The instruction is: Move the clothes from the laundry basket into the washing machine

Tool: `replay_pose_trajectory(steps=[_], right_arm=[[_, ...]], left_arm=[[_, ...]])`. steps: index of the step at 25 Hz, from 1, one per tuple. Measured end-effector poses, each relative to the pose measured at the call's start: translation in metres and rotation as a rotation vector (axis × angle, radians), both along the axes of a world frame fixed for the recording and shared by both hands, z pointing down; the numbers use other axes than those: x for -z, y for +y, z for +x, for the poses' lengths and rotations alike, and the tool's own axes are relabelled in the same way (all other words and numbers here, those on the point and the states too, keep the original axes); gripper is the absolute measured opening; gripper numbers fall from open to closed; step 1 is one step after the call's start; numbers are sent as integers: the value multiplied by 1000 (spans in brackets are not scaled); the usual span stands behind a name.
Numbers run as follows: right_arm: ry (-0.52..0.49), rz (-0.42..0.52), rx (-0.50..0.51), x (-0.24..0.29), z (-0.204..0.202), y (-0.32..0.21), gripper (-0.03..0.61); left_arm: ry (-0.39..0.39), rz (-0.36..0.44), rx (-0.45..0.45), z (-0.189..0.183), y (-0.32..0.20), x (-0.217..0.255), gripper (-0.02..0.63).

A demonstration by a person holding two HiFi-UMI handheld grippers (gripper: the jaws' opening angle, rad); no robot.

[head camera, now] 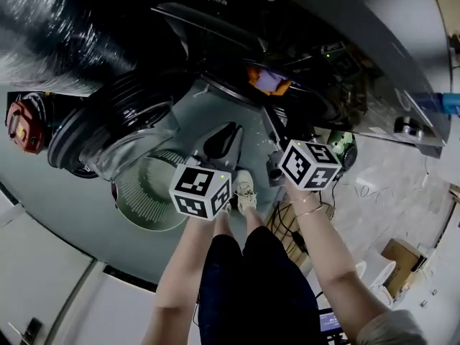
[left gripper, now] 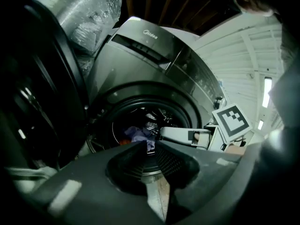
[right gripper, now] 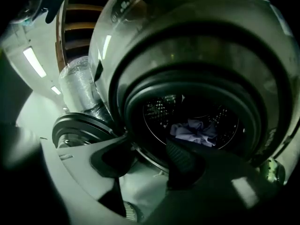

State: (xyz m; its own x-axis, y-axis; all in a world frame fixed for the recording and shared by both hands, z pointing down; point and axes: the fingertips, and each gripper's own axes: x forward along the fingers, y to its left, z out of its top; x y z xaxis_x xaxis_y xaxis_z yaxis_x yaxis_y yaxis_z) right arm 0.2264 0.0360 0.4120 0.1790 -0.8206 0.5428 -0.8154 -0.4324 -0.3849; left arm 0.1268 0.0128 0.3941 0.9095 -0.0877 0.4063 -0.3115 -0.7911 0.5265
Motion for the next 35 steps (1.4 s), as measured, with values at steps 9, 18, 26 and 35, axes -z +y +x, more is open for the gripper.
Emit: replay_pose_trajectory(steps=[9, 18, 26, 35], right_arm=[[4, 88, 94, 125, -42, 21, 29], [62, 161, 265, 241, -81, 31, 28], [146, 231, 335, 321, -96, 36, 28], [284, 243, 348, 366, -107, 46, 28]], left_arm=[[18, 78, -61, -16, 14, 111, 42], [59, 170, -67, -41, 22, 216, 6], [78, 274, -71, -56, 28, 290, 5], [61, 340, -37, -60, 33, 327, 5]])
